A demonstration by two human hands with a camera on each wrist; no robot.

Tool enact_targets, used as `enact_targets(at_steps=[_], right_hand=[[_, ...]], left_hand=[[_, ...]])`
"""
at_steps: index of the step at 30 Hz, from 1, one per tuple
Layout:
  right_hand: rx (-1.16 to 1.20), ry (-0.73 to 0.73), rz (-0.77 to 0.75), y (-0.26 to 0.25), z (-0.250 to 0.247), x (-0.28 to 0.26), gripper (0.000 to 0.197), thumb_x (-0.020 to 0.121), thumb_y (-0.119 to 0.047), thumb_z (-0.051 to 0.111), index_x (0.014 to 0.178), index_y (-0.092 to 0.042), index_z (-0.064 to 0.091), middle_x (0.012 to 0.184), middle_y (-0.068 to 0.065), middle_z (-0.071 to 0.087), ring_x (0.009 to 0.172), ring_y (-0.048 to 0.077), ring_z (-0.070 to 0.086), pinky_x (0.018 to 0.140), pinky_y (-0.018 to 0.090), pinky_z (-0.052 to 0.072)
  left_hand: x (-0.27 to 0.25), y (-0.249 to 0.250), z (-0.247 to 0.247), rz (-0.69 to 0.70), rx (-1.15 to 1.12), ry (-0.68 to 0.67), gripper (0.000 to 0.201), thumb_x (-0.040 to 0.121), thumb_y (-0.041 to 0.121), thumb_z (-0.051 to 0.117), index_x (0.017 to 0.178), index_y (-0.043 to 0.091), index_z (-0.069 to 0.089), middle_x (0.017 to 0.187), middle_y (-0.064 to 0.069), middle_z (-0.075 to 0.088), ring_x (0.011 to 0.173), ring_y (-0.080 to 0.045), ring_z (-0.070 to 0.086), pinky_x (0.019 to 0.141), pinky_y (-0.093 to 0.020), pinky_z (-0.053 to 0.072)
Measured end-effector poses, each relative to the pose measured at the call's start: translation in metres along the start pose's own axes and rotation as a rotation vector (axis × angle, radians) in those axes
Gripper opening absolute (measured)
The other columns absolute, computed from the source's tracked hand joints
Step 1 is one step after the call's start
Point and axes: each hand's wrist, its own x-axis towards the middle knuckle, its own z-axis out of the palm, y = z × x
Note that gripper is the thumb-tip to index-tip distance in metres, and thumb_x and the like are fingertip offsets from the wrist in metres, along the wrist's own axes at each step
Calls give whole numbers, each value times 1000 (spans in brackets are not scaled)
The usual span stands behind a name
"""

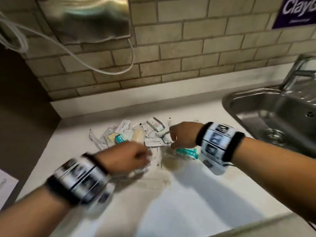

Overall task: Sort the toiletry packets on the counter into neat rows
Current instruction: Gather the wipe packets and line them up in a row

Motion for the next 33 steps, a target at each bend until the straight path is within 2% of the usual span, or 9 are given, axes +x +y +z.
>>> enact_targets(at_steps=[3, 7, 11, 15, 20, 24, 27, 29, 33], right_hand=[[-178, -72, 129, 34, 25, 47, 67, 69, -63, 70, 117, -18, 56, 114, -1, 66, 100, 23, 65, 77, 31, 52], [-113, -142, 170, 36, 47, 53, 61, 69, -48, 72, 116, -13, 58, 107, 4, 67, 94, 27, 66, 80, 37, 57], [-76, -227, 141, 45, 42, 59, 52, 71, -35, 72, 116, -11, 60, 105, 4, 67, 96, 24, 65, 80, 35, 56], [98, -169, 132, 58, 9, 72, 59, 74, -32, 73, 121, -8, 46, 105, 4, 60, 93, 22, 61, 71, 31, 51], [240, 82, 124, 51, -10, 121, 79, 73, -45, 72, 133, -12, 32, 122, 11, 49, 103, 30, 58, 78, 37, 52], [232, 108, 129, 31, -12, 163, 61, 82, -41, 67, 128, -7, 47, 125, 14, 58, 106, 32, 61, 77, 34, 48], [182, 53, 49, 25, -7, 180, 39, 86, -32, 65, 115, -6, 63, 119, 12, 65, 99, 30, 63, 80, 33, 50], [156, 35, 4, 26, -1, 189, 39, 87, -30, 64, 118, -6, 64, 125, 14, 62, 114, 31, 59, 92, 36, 47], [204, 34, 0, 28, 2, 197, 39, 84, -30, 66, 116, -7, 65, 122, 15, 62, 114, 32, 58, 88, 35, 47]], left_hand=[[95, 2, -9, -53, -32, 277, 35, 92, 22, 57, 128, 20, 60, 123, 1, 66, 112, -15, 61, 98, -28, 46], [155, 8, 12, -90, 30, 208, 56, 88, 28, 64, 140, 18, 46, 137, -4, 57, 123, -22, 54, 103, -32, 44], [180, 16, 25, -99, 99, 134, 63, 83, 37, 71, 139, 16, 48, 134, -6, 57, 120, -25, 55, 100, -33, 44], [180, 7, 10, -174, 78, 168, 44, 82, 33, 68, 120, 14, 59, 116, -7, 57, 104, -26, 58, 88, -33, 48], [145, -22, -35, -363, -168, 399, 29, 89, 29, 56, 108, 8, 51, 100, -7, 56, 87, -24, 55, 70, -32, 41], [102, -55, -43, -557, -227, 495, 52, 82, 42, 67, 118, 12, 44, 103, -2, 57, 85, -21, 55, 65, -27, 38], [77, -78, -26, -735, -192, 474, 77, 71, 57, 75, 125, 11, 46, 111, -2, 60, 96, -23, 59, 72, -26, 41], [69, -88, -11, -859, -197, 419, 84, 68, 67, 72, 126, 11, 48, 119, -6, 63, 99, -24, 60, 73, -28, 43], [76, -97, 14, -959, -229, 378, 100, 61, 79, 66, 133, 13, 47, 131, -6, 60, 112, -25, 60, 84, -31, 50]])
